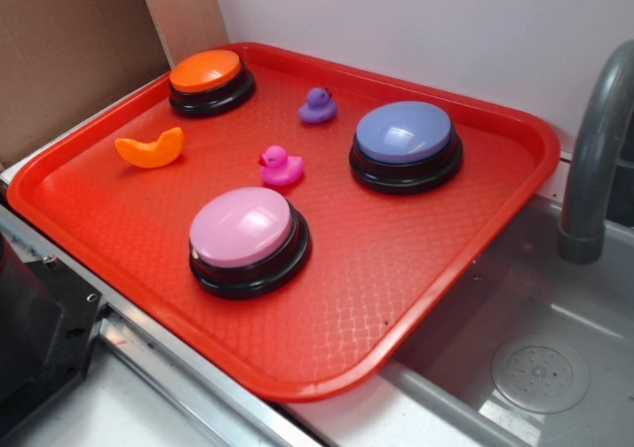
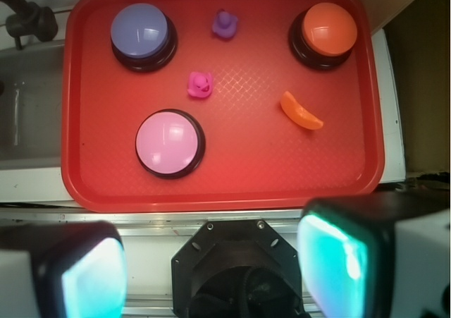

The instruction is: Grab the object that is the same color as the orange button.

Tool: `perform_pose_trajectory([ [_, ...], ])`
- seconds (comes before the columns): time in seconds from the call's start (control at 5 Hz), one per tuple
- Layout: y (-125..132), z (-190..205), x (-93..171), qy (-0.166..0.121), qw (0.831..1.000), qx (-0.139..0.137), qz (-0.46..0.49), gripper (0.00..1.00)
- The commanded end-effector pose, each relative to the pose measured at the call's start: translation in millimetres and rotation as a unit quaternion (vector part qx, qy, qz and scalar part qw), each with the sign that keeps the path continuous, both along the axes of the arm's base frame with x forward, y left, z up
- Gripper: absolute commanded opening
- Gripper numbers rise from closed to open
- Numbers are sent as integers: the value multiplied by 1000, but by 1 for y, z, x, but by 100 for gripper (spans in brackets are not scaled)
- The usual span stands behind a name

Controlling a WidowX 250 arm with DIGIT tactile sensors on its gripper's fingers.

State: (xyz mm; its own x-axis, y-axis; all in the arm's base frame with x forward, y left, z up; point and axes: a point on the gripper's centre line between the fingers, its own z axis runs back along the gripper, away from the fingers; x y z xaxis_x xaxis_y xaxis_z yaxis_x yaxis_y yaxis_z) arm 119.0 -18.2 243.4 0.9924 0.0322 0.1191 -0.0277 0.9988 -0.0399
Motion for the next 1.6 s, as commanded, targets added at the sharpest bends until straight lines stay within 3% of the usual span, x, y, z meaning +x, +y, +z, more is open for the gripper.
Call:
perform_pose_trajectory([
  [0.0,0,0,0,0,1000,0,0,100],
  [0.6,44,-19,61,54,991,28,-117,100],
  [0.8,77,-47,70,63,972,35,-223,100],
  [1.4,133,-113,73,139,953,51,-265,100],
])
